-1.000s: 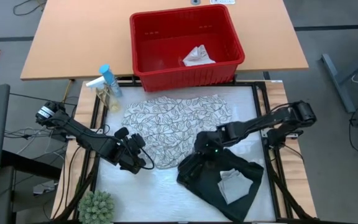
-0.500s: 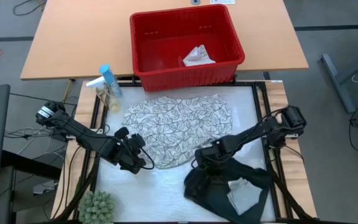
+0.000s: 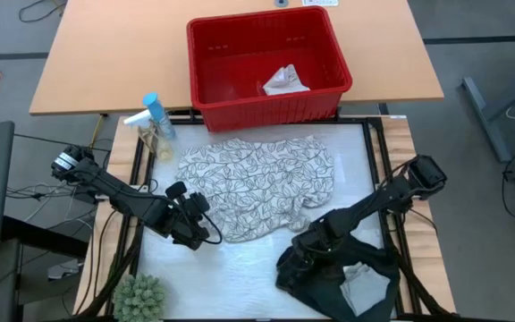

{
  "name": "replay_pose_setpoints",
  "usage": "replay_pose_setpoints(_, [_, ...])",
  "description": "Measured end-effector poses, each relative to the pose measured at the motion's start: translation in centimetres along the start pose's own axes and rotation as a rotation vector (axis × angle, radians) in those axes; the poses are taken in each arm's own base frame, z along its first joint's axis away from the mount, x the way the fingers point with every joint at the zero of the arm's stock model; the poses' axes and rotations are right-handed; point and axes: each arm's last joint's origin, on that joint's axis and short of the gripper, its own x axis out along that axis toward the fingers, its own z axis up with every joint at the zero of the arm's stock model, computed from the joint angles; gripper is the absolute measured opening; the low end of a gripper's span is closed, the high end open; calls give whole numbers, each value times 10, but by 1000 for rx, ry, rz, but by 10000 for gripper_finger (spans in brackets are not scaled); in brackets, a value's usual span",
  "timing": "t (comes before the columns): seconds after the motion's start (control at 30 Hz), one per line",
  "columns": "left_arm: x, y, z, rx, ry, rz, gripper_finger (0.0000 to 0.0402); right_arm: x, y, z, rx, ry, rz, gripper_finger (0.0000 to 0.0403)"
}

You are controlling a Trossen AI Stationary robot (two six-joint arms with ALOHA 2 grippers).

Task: Fold Laundry from Bin
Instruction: Fold the white from the red laundry bin

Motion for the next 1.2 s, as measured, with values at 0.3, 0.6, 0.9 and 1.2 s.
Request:
replay_pose_setpoints(0.3, [0, 0, 0, -11, 1, -6, 0, -56, 20, 27, -81, -162, 51, 36])
replay_pose_setpoints(0.6, [0, -2, 3, -28, -46, -5, 0, -111, -12, 34, 38, -400, -223, 26])
replay_pose_setpoints(0.9, [0, -2, 4, -39, -67, 8, 0, -112, -56, 43, 67, -356, -287, 83])
replay_pose_setpoints(1.2, [3, -2, 1, -44, -61, 11, 0, -62, -74, 63, 43, -194, -306, 158])
